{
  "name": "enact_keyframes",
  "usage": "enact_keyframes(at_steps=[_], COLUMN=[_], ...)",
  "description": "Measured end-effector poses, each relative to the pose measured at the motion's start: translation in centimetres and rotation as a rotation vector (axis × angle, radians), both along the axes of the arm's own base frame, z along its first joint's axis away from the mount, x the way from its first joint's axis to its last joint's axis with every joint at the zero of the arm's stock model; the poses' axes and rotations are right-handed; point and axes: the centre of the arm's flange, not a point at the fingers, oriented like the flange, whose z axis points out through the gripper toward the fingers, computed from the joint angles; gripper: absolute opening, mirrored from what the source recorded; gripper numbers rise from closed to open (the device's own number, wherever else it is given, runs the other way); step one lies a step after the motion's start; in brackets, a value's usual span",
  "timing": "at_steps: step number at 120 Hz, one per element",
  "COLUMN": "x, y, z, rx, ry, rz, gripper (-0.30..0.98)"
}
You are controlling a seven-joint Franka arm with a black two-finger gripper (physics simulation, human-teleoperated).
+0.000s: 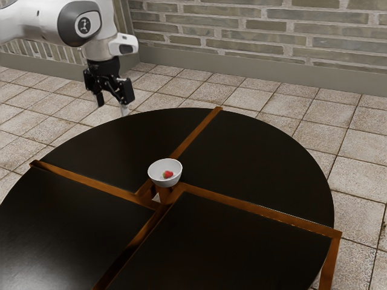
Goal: Take strawberry from the bowl
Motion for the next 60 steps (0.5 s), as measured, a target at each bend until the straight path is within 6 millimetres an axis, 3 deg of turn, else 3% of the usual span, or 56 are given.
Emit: enact_keyframes(at_steps=[16,38,48,60], x=[0.2,0.9,1.9,4.7], y=[-0.3,-0.8,-0.4,-0.7], z=[0.0,-1.9,-3.8,-7.4], rx=[-0.001,-0.001,0.003,0.006], ry=[-0.011,0.014,0.039,0.053], rz=[-0.005,-0.012,-0.009,-0.046], gripper=[0.69,0.69,0.69,0.69])
